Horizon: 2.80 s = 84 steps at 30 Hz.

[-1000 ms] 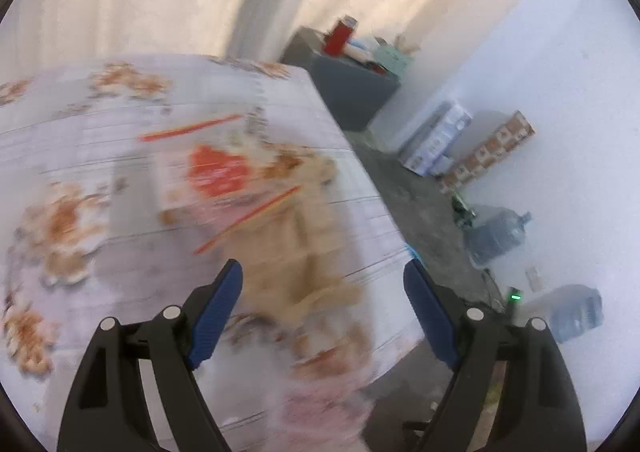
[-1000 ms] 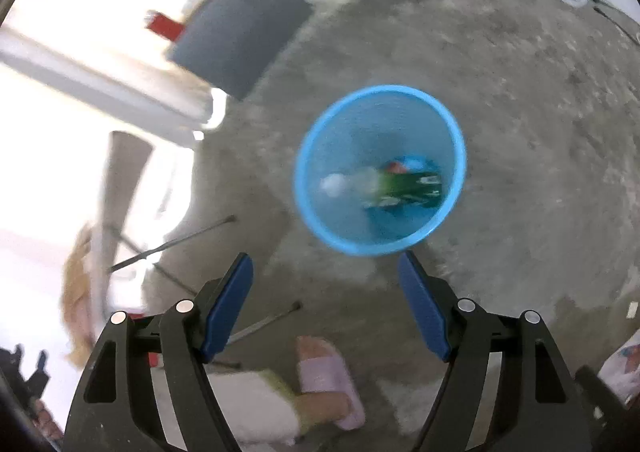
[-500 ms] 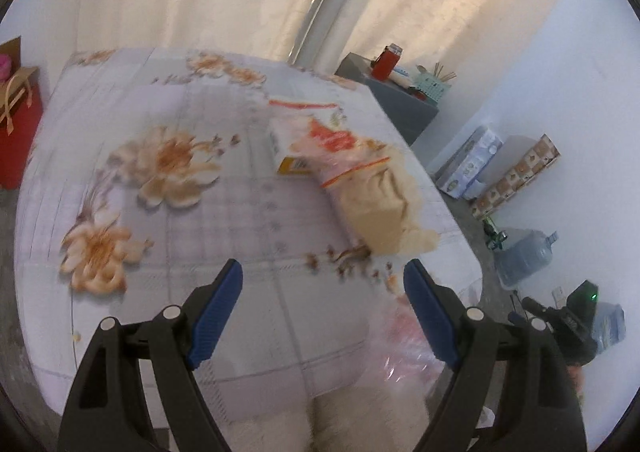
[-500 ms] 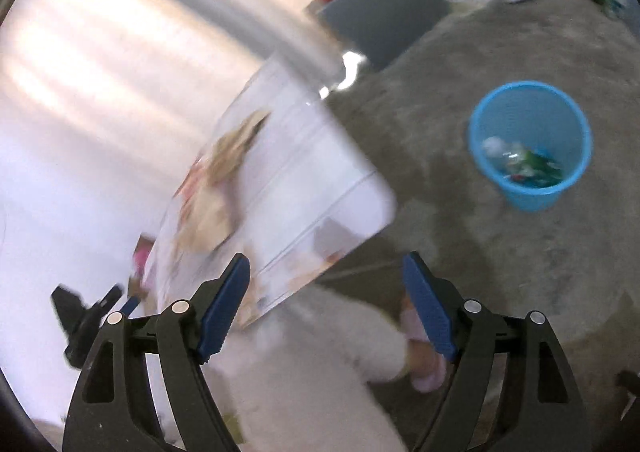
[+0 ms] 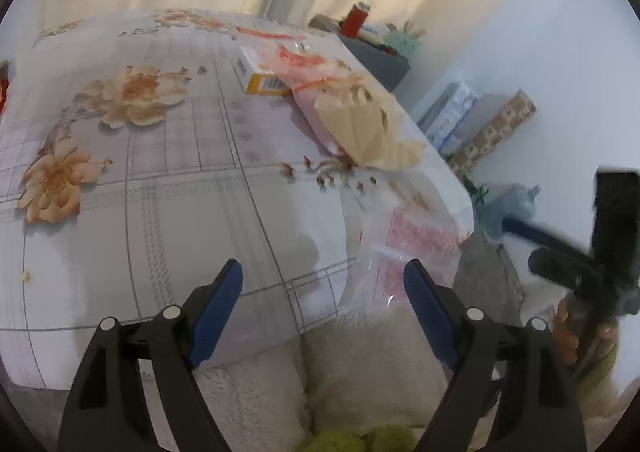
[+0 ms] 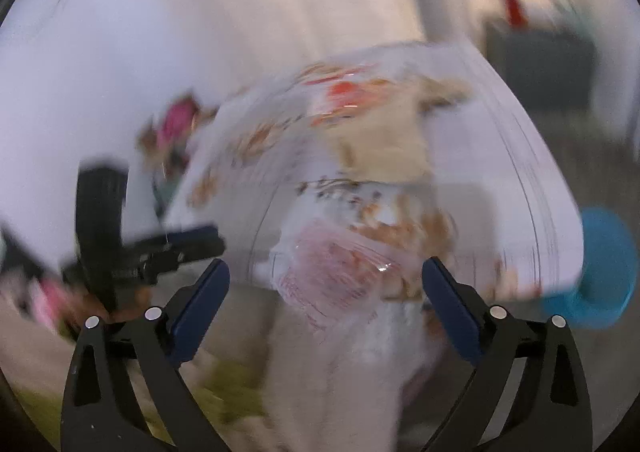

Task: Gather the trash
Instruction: 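Swing both grippers back over the table toward the wrappers, then grasp the clear printed plastic bag with the right gripper, then grasp the clear plastic box with the left gripper while the right holds the bag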

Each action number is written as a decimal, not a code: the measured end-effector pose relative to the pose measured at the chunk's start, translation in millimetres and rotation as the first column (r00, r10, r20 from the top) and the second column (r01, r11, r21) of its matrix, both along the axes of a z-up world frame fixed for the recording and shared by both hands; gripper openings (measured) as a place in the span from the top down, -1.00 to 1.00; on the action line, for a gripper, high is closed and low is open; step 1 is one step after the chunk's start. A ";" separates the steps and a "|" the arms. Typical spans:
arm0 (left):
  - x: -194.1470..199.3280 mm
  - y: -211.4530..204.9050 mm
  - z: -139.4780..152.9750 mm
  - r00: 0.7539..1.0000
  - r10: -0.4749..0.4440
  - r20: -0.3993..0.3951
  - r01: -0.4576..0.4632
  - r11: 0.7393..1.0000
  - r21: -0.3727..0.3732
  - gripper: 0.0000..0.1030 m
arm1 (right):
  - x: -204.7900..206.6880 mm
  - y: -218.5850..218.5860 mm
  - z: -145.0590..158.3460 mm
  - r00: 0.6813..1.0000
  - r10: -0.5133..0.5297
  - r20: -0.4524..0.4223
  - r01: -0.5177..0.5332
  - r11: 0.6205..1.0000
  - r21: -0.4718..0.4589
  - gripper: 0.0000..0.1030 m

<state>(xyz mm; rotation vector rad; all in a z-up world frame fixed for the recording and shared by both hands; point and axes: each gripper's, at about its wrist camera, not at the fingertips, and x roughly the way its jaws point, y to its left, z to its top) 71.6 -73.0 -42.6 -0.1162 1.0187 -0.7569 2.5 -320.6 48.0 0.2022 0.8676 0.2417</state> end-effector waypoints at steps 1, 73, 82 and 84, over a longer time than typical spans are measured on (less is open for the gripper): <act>-0.5 -0.1 -1.3 1.000 -0.002 0.006 0.001 1.000 0.011 -0.56 | 4.1 18.0 0.6 0.997 0.072 0.008 -0.071 0.992 -0.102 -0.84; 304.7 152.7 21.8 0.876 0.418 0.242 -0.479 0.815 0.326 0.10 | 98.6 84.5 -38.4 0.982 0.173 -0.071 -0.164 0.980 0.111 0.50; 300.5 169.9 -16.7 0.878 0.470 -0.093 -0.421 0.849 0.320 0.32 | 98.0 67.7 -45.2 0.987 0.135 -0.092 -0.122 0.983 0.136 0.49; 278.8 171.3 -17.7 0.870 0.468 -0.158 -0.415 0.866 0.280 0.32 | 97.4 66.3 -46.5 0.987 0.132 -0.096 -0.117 0.982 0.145 0.49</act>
